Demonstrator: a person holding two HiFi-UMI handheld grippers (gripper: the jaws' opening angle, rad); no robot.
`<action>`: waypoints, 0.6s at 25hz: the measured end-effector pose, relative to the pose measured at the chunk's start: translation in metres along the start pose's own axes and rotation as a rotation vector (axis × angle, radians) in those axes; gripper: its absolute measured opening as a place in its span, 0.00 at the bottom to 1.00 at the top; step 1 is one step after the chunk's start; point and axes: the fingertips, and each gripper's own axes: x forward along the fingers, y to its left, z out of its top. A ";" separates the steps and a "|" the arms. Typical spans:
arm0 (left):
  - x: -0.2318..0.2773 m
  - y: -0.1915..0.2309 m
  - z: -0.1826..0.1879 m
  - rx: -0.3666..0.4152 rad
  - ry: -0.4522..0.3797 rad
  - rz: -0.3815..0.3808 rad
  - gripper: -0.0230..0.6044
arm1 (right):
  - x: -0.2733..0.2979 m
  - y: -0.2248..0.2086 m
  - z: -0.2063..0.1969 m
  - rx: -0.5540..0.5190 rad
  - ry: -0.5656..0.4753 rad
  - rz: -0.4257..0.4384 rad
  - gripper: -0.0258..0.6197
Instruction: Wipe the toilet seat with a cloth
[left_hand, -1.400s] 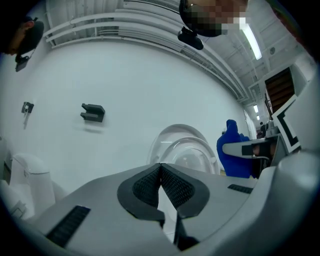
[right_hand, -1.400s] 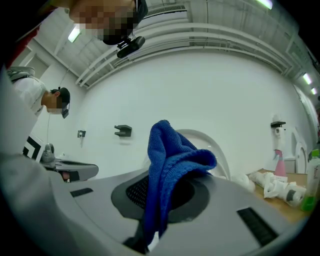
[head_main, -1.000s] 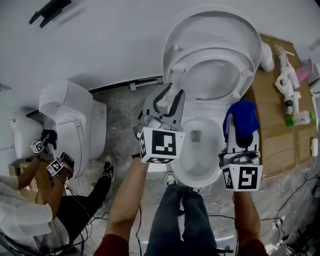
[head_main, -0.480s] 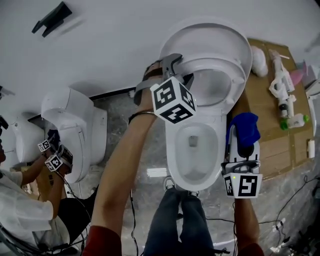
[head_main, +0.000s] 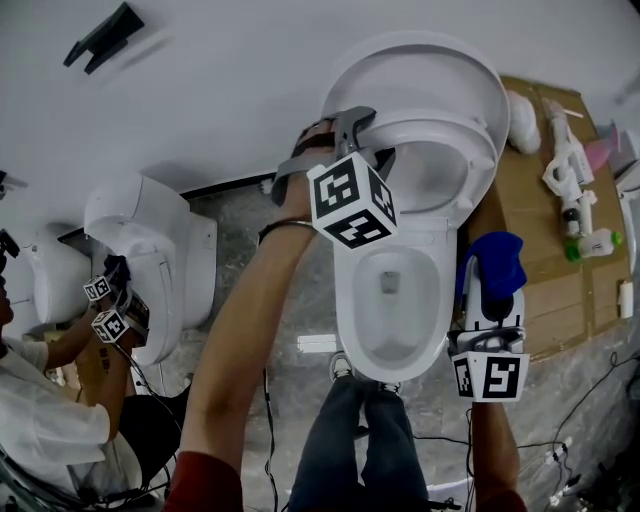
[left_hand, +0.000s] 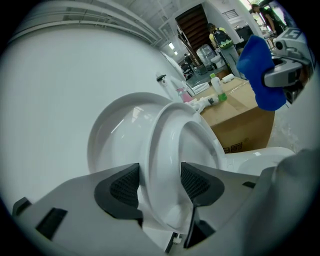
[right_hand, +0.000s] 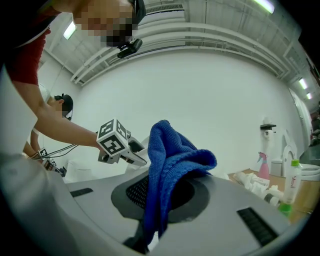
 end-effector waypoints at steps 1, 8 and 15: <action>-0.004 -0.002 0.000 0.009 -0.003 -0.006 0.48 | 0.000 0.001 0.002 0.002 -0.003 0.000 0.12; -0.044 -0.029 0.002 0.058 -0.022 -0.099 0.48 | -0.006 -0.001 0.018 -0.005 -0.029 -0.005 0.12; -0.085 -0.064 0.004 0.129 -0.016 -0.185 0.45 | -0.022 0.004 0.044 0.015 -0.074 0.001 0.12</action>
